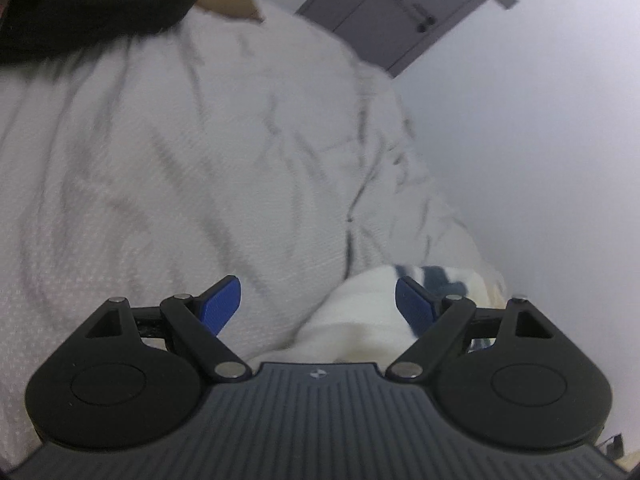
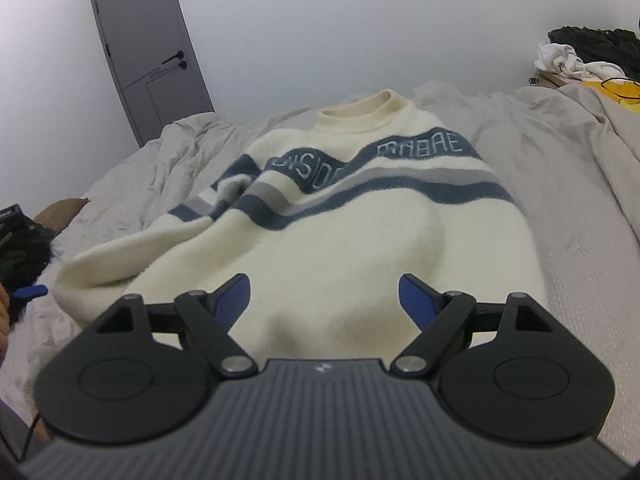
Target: Fold large clothes
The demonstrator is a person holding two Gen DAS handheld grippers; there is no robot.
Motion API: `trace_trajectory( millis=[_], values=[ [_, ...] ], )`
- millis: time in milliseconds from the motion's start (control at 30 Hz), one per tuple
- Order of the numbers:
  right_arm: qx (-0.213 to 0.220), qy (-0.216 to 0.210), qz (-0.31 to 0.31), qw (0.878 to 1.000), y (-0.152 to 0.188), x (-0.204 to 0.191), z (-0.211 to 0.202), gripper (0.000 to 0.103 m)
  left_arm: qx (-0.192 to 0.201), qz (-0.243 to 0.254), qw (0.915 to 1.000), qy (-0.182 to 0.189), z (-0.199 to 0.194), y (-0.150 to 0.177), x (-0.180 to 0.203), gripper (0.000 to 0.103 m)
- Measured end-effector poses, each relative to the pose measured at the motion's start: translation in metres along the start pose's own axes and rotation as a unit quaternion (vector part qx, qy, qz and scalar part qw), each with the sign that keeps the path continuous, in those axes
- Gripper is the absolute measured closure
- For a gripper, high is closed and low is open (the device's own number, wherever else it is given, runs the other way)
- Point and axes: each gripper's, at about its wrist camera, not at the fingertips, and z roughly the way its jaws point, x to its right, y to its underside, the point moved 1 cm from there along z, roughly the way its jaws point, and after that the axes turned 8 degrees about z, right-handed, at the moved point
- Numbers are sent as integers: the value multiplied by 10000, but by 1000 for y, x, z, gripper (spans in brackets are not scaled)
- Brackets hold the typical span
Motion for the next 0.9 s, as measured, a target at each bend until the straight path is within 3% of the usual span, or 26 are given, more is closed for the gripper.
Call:
trace_trajectory(
  millis=[267,367,433,467,533,733,833,900],
  values=[
    [-176,97,-45,9998,4,3,9,20,-716,-141,9967,346,27,17,0,19],
    [-196,129,-74,9997,5,2,10,20,-849,36,9960,259,33,27,4,37],
    [-206,134,-79,9997,5,2,11,20,-982,115,9949,183,39,31,5,65],
    [-208,137,-87,9997,6,2,11,20,-1009,160,9947,134,41,32,6,73],
    [-211,146,-108,9996,5,2,11,20,-941,277,9951,79,40,32,8,81],
    [-181,152,-96,9997,4,4,10,20,-355,1202,9916,313,20,34,39,84],
    [-159,155,-78,9997,3,5,10,20,88,1924,9794,610,1,42,64,84],
    [-139,162,-70,9997,3,5,9,20,254,2507,9643,812,-9,54,83,84]
  ],
)
